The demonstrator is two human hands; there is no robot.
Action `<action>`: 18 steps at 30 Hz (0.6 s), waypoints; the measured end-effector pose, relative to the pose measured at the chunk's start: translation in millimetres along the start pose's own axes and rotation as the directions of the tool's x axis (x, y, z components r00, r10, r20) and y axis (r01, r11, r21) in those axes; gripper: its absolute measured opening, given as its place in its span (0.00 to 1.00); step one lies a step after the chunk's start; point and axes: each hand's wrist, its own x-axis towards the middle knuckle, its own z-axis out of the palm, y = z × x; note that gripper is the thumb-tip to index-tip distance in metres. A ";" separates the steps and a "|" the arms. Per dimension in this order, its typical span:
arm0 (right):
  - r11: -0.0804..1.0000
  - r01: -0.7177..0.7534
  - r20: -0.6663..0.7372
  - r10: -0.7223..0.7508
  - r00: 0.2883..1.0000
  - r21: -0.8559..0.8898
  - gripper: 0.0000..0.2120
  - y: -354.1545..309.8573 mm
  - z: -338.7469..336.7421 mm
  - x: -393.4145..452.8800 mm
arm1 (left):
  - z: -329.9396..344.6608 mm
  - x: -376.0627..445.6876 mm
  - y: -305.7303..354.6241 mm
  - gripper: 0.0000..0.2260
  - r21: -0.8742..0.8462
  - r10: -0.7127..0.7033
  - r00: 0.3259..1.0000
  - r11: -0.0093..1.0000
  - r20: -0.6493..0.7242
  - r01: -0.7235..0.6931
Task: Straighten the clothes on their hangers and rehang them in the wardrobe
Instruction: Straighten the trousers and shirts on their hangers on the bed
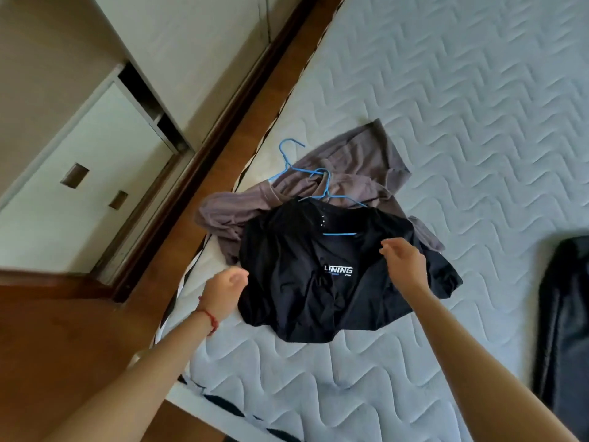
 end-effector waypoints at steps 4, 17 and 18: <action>0.960 0.201 -0.135 -0.229 0.964 -0.195 0.12 -6.5 11.8 61.9 | 16.3 84.2 41.5 0.12 0.167 0.280 0.943 0.953 -0.178 -0.251; 0.864 0.131 -0.113 -0.211 0.971 -0.487 0.12 9.0 24.2 93.1 | 45.5 167.4 55.9 0.13 0.566 0.318 0.935 0.805 -0.160 -0.177; 0.874 0.131 -0.122 -0.210 0.970 -0.468 0.12 6.6 18.7 85.0 | 40.7 161.2 55.9 0.12 0.521 0.345 0.924 0.825 -0.162 -0.217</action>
